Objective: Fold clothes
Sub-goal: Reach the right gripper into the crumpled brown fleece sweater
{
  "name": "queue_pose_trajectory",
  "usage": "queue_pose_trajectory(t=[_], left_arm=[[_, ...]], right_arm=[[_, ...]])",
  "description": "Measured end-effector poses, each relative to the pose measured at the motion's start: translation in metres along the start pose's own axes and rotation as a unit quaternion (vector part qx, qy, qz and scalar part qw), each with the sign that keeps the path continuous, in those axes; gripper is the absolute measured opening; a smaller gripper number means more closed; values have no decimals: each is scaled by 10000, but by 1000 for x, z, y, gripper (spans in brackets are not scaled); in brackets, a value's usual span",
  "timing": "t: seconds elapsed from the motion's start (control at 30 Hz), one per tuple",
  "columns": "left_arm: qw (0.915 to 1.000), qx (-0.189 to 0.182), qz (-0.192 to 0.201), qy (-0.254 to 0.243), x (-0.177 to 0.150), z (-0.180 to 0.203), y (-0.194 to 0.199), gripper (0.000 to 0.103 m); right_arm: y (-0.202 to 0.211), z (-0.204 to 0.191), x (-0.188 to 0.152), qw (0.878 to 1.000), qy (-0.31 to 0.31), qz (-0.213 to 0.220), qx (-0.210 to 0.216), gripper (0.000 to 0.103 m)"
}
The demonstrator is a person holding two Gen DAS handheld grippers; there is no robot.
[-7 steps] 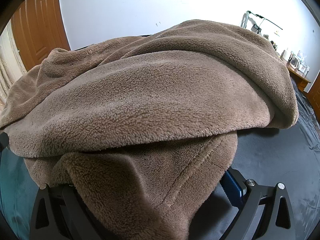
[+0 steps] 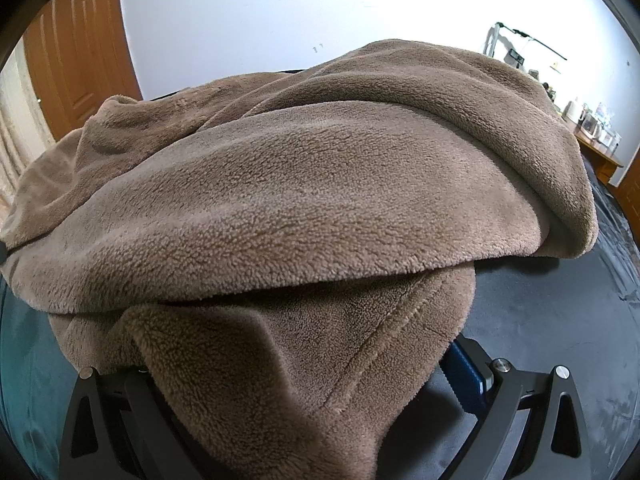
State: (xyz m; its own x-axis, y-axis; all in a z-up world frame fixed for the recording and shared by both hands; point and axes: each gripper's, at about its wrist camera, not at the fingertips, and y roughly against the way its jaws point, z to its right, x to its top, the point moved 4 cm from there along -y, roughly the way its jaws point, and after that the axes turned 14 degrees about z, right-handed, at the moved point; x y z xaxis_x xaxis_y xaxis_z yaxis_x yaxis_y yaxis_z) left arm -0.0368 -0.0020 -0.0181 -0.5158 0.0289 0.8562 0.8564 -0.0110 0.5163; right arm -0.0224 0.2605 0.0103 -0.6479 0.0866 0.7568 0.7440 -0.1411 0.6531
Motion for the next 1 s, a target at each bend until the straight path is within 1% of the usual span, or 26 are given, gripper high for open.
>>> queue_pose_trajectory(t=[0.23,0.33,0.43,0.57,0.6,0.7,0.8,0.87,0.93,1.0], left_arm=[[9996,-203,181,91,13,0,-3,103],[9991,-395,66,149,6,7,-15,103],[9985,-504,-100,170,-2,7,-23,103],[9992,-306,-176,193,-9,4,-32,103],[9993,-250,-199,217,-10,2,-34,103],[9982,-324,-262,438,-12,-6,-31,103],[9974,-335,-327,543,-12,-9,-30,103],[9972,-329,-346,575,-13,-9,-30,103],[9973,-311,-345,570,-14,-8,-29,103],[9973,-293,-364,558,-11,-11,-31,103]], right_arm=[[6,-1,-5,9954,621,16,733,103],[9,-1,-7,9947,663,23,780,103],[26,-6,-24,9946,683,151,762,103],[39,-1,-34,9941,686,164,826,103],[42,6,-33,9938,677,144,872,103],[48,14,-33,9938,632,103,909,103],[53,18,-33,9929,686,72,974,102],[52,9,-30,9926,684,44,1003,102],[54,6,-31,9920,574,78,1118,102],[66,5,-27,9901,462,197,1310,102]])
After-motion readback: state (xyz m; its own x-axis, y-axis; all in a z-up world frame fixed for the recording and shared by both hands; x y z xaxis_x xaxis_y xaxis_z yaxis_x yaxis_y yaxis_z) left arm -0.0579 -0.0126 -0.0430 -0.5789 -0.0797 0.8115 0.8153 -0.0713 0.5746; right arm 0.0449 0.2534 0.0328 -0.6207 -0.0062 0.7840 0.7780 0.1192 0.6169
